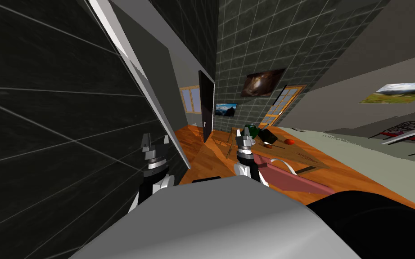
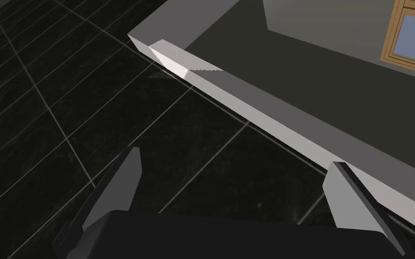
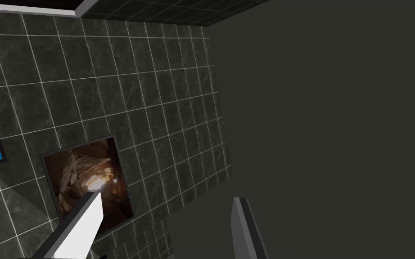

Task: Push the door open

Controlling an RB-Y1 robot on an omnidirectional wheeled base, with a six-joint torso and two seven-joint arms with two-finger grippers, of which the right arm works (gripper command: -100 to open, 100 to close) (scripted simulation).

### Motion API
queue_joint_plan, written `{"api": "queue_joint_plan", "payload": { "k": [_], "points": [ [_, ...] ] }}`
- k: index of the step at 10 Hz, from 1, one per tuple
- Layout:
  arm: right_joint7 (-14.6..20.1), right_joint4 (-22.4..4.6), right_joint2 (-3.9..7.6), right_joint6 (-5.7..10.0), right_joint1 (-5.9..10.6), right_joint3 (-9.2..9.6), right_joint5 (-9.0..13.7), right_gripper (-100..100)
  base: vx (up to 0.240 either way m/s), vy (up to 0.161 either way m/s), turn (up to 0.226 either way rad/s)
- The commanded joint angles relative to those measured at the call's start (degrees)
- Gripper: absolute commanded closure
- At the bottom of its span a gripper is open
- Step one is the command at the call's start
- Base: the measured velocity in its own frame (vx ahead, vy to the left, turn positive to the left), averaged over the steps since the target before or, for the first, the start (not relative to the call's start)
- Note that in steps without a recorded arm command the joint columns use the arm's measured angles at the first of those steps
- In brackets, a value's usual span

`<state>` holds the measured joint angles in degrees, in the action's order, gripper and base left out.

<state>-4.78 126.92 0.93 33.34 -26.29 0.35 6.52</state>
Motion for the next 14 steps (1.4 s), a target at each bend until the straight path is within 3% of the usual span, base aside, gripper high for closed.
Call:
{"api": "queue_joint_plan", "payload": {
  "k": [1,14],
  "points": [
    [0.27,-1.55,0.79,0.25,0.72,1.43,-0.01,-100,0.102,-0.011,-0.013],
    [2.39,-13.89,4.64,2.24,6.49,12.8,-0.07,-100,0.168,-0.04,-0.01]
  ]
}}
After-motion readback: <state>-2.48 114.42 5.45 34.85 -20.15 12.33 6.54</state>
